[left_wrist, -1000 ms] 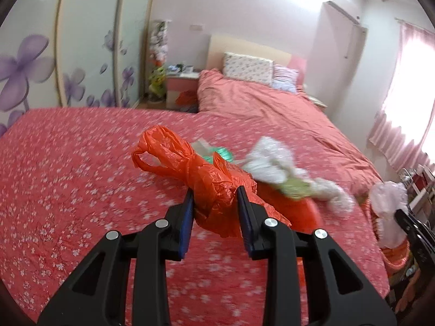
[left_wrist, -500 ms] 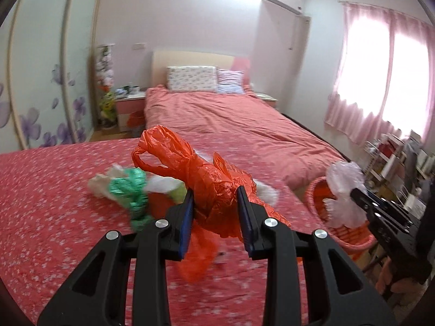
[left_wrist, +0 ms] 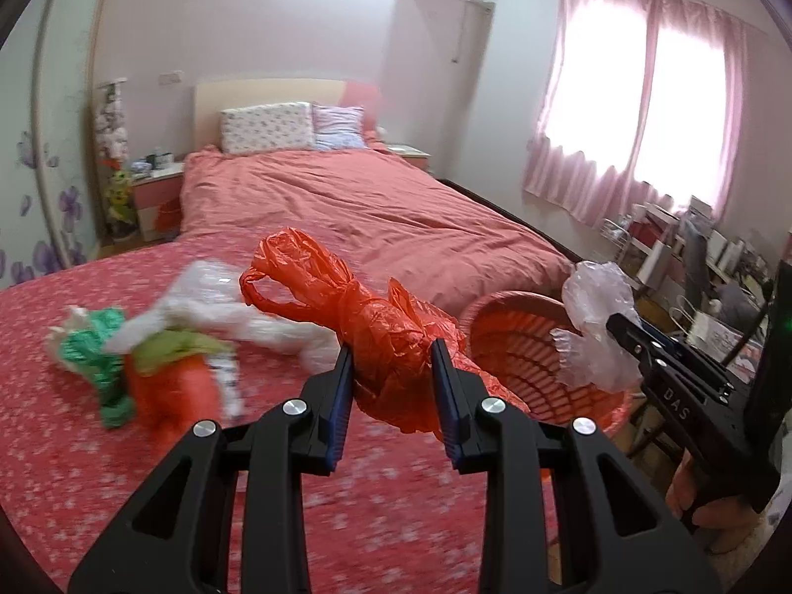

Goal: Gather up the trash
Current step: 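Carry both held bags over the orange basket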

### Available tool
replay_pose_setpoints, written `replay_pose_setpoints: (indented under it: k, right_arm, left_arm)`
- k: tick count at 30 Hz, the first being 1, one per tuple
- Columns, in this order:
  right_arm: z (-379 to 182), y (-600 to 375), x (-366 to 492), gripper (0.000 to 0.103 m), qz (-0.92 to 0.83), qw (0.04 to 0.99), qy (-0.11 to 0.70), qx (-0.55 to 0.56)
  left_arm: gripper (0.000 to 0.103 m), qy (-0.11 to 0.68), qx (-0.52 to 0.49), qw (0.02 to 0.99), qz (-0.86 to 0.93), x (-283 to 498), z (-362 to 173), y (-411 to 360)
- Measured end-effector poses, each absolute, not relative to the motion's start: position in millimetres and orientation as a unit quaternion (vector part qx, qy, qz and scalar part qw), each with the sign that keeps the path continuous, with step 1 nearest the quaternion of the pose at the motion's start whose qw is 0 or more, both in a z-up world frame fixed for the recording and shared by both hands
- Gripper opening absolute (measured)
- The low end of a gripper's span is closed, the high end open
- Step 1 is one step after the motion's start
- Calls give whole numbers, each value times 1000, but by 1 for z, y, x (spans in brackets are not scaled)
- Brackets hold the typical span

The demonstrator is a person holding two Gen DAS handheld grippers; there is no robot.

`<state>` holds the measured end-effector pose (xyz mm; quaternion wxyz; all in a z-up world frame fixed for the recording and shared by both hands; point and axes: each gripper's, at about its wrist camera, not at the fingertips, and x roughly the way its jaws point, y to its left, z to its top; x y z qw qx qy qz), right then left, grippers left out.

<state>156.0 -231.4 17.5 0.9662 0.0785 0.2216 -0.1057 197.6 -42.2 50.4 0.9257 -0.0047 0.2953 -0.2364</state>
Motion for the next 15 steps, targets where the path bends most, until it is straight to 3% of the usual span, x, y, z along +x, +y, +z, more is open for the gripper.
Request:
replay_pose_setpoints:
  k: [15]
  right_arm:
    - [-3,-312,156,18,-171,953,220,120]
  left_arm:
    - [31,313,22,893,-324,201,28,-137]
